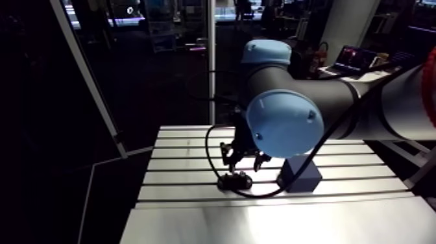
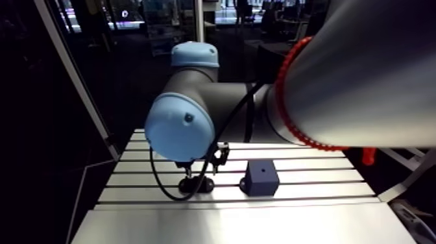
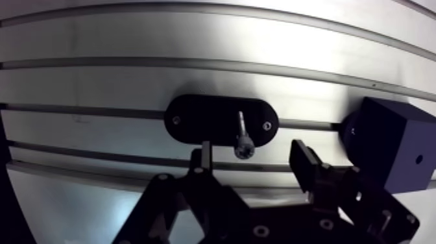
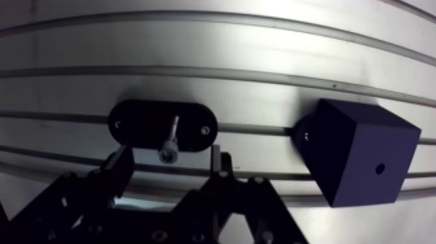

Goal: Pick up the M10 bolt and insert it into the hole until fully seated.

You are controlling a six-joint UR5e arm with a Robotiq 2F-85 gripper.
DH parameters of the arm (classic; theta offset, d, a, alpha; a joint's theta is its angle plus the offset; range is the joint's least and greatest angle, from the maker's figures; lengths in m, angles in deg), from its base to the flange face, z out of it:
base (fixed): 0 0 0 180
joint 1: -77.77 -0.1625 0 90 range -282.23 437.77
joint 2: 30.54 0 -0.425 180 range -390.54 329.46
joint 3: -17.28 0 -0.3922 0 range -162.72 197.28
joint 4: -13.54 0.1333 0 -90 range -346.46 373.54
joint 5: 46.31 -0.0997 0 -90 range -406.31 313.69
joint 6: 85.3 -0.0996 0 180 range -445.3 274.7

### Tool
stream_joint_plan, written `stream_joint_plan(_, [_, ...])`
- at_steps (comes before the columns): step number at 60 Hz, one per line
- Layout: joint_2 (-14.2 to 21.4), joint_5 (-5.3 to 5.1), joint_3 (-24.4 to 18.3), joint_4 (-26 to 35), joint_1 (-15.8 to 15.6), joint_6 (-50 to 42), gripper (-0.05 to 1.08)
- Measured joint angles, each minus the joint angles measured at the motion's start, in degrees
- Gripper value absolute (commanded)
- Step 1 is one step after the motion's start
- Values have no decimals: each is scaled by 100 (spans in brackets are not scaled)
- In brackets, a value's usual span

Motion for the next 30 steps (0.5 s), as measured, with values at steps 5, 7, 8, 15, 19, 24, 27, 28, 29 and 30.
stream_joint_plan(5, [-18, -3, -1, -6, -5, -1, 39])
stream_joint_plan(7, [-25, -4, 0, -9, -8, -1, 39])
stream_joint_plan(8, [-28, -4, 0, -9, -9, -1, 39])
stream_joint_plan(15, [-52, -6, -1, -13, -18, -1, 42])
stream_joint_plan(19, [-69, -7, -4, -13, -21, -2, 43])
stream_joint_plan(24, [-92, -7, -6, -14, -24, -1, 44])
stream_joint_plan(27, [-103, -7, -6, -15, -25, -2, 45])
stream_joint_plan(28, [-106, -8, -6, -15, -25, -1, 45])
stream_joint_plan(29, [-109, -8, -7, -15, -26, -2, 45])
stream_joint_plan(30, [-112, -8, -7, -15, -26, -2, 46])
